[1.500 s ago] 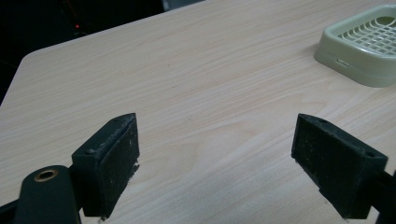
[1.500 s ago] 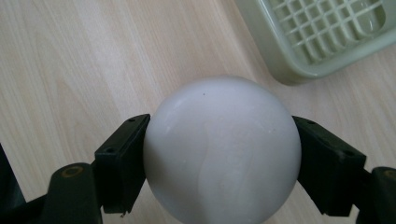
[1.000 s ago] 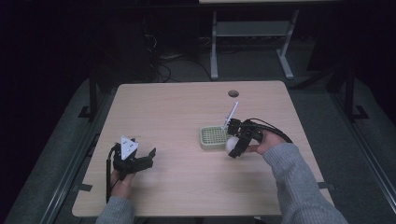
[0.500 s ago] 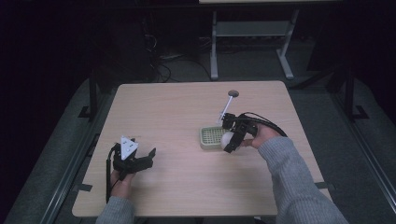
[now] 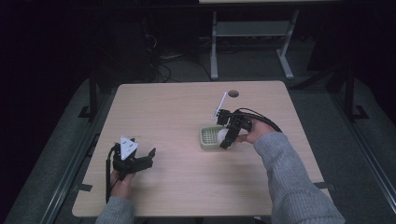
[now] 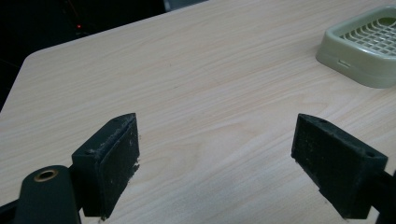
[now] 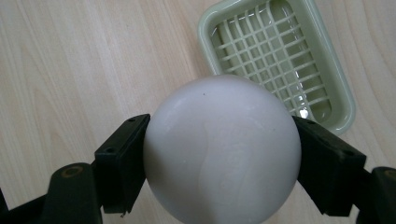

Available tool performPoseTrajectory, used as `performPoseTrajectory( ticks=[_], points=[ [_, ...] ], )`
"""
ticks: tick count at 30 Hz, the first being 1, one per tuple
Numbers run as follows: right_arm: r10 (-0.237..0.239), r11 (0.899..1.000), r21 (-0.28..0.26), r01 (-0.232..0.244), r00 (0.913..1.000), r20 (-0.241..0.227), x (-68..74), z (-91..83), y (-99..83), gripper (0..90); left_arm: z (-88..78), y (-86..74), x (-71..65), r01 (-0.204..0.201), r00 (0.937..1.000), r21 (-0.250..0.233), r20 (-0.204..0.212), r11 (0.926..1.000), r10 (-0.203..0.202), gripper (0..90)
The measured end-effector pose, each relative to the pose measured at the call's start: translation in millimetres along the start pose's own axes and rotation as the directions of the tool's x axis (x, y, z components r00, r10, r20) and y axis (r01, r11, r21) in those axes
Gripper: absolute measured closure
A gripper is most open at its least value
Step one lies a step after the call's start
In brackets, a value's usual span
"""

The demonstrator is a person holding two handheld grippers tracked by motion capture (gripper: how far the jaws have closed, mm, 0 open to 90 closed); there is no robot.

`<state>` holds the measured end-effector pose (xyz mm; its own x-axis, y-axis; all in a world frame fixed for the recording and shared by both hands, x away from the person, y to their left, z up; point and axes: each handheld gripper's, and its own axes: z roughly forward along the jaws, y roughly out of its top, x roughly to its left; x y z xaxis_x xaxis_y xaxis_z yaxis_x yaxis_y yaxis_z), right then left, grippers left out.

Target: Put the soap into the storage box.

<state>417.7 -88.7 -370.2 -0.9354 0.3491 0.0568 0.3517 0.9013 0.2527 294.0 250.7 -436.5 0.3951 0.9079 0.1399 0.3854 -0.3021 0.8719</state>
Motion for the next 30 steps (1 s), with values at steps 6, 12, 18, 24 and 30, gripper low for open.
performPoseTrajectory(
  ticks=[6,12,18,24,30],
  points=[
    [-0.009,1.0,0.01,0.009,1.0,-0.003,-3.2,0.4,7.1,23.5,0.2,0.0,0.0,0.0,1.0,-0.003,-0.001,1.0,0.0,14.8],
    [-0.012,1.0,-0.002,0.012,0.9999,-0.01,-5.9,-0.1,13.4,23.5,-0.2,-0.1,0.5,0.004,1.0,-0.003,-0.002,1.0,-0.004,14.8],
    [-0.015,1.0,0.008,0.016,0.9999,-0.008,-9.4,4.1,19.8,23.5,-0.4,0.1,0.6,0.003,1.0,0.001,-0.001,1.0,-0.003,14.8],
    [-0.02,1.0,0.014,0.02,0.9998,0.002,-13.2,7.3,27.3,23.4,-0.3,-0.1,1.4,0.007,1.0,-0.007,-0.002,1.0,-0.007,14.8],
    [-0.008,1.0,0.023,0.008,0.9999,0.007,-18.1,11.1,31.0,23.4,-0.4,0.0,1.5,0.006,1.0,-0.008,-0.001,1.0,-0.006,14.8]
  ],
)
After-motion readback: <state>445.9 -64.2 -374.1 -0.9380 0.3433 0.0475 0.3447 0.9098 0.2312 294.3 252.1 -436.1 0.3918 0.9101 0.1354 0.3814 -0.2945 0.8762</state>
